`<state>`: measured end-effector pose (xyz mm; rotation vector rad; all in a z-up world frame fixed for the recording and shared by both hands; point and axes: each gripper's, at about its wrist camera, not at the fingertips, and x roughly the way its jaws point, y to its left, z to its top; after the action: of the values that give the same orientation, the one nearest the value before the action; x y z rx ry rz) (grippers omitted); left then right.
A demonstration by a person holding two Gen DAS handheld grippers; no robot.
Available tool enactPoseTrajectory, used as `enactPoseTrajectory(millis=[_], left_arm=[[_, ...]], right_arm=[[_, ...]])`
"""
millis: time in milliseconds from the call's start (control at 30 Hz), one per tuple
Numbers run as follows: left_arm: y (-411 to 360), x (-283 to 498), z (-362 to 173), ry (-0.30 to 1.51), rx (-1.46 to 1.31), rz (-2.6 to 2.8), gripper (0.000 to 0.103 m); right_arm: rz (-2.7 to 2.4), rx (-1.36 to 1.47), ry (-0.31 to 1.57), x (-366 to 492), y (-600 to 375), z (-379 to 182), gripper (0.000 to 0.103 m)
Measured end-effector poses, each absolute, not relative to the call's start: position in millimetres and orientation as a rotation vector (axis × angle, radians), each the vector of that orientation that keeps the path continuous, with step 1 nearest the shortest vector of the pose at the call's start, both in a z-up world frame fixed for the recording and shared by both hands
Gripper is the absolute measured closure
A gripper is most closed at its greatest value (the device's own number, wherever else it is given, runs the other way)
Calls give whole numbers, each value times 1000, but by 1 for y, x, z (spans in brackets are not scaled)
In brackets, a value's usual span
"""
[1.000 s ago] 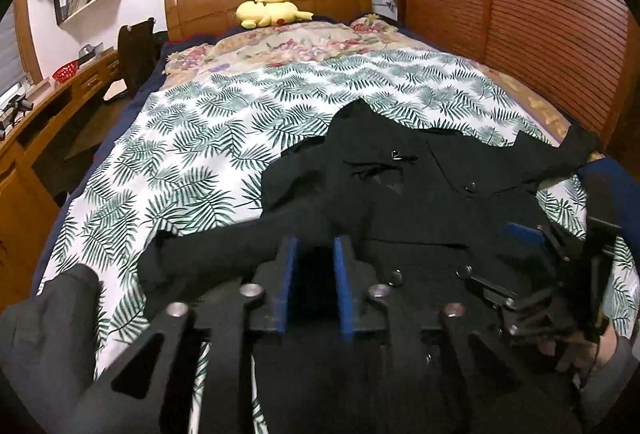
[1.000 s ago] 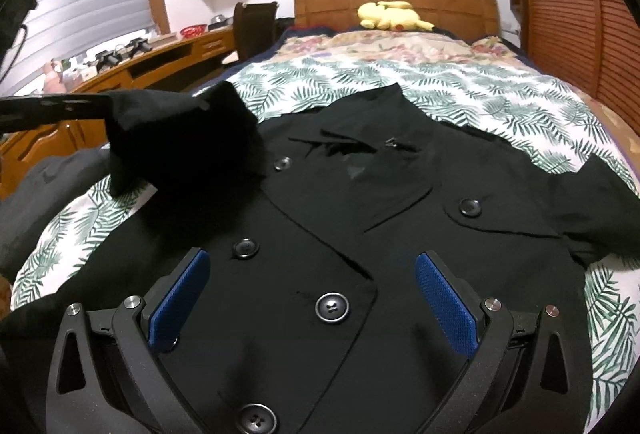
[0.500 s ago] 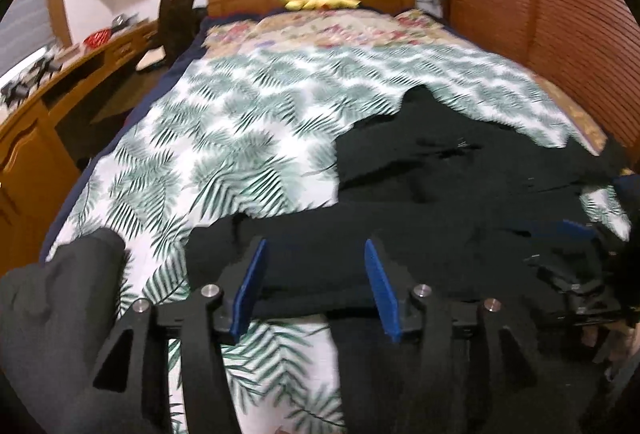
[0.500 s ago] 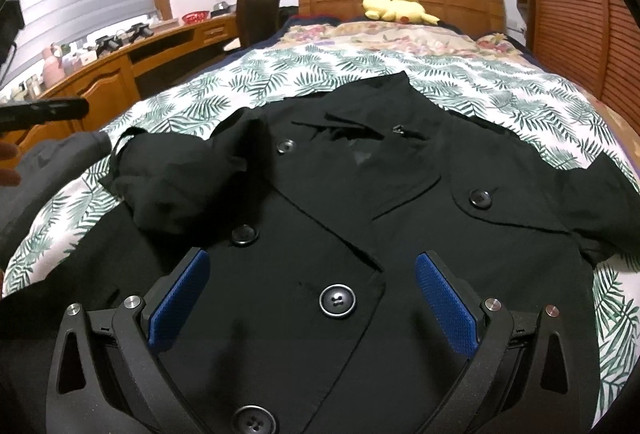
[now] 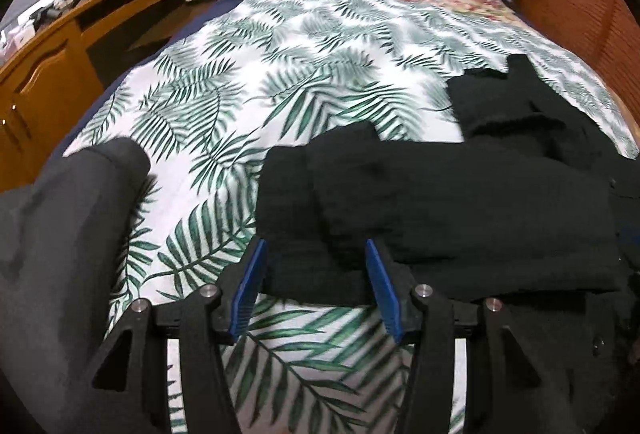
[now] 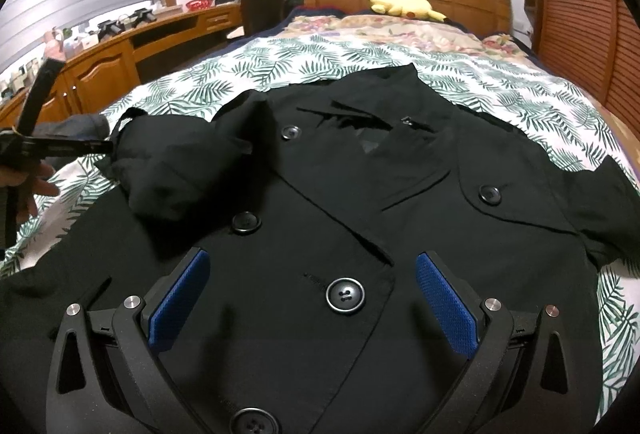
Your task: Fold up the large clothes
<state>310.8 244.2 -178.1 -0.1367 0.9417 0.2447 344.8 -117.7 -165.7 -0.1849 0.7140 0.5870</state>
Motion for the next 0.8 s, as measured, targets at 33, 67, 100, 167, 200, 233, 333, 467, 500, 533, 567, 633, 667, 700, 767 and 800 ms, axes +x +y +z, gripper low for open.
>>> enactPoseTrajectory(millis=[33, 67, 100, 167, 200, 233, 333, 467, 500, 533, 567, 633, 667, 700, 767, 800], left_arm=[[247, 311, -182, 950, -146, 249, 52], [250, 312, -185, 959, -158, 250, 52], [252, 312, -188, 966, -166, 249, 52], [255, 313, -193, 980, -181, 247, 52], [257, 313, -196, 985, -191, 244, 52], [258, 313, -198, 987, -199, 242, 52], [260, 314, -202, 992, -219, 239, 51], [262, 314, -204, 991, -230, 238, 51], [261, 313, -205, 987, -230, 240, 51], [261, 313, -204, 986, -226, 241, 51], [260, 314, -205, 986, -222, 240, 52], [258, 316, -204, 986, -219, 219, 61], [258, 317, -202, 986, -226, 206, 80], [256, 318, -200, 983, -239, 189, 94], [247, 320, -189, 965, -209, 200, 99], [240, 320, -180, 944, -183, 204, 101]], right_arm=[[587, -185, 714, 345, -118, -166, 0], [587, -186, 714, 345, -118, -166, 0], [587, -187, 715, 345, -117, -166, 0], [588, -189, 716, 345, -117, -167, 0], [588, -190, 717, 345, -117, -167, 0], [589, -190, 718, 345, -117, -167, 0], [590, -191, 721, 346, -117, -168, 0], [592, -196, 725, 347, -116, -169, 0], [592, -197, 726, 347, -115, -169, 0], [593, -198, 727, 347, -115, -169, 0], [593, -198, 728, 347, -115, -169, 0], [592, -199, 727, 347, -115, -169, 0], [592, -199, 726, 347, -115, -169, 0], [591, -199, 724, 346, -115, -169, 0], [592, -200, 717, 344, -116, -167, 0], [594, -200, 717, 342, -117, -166, 0]])
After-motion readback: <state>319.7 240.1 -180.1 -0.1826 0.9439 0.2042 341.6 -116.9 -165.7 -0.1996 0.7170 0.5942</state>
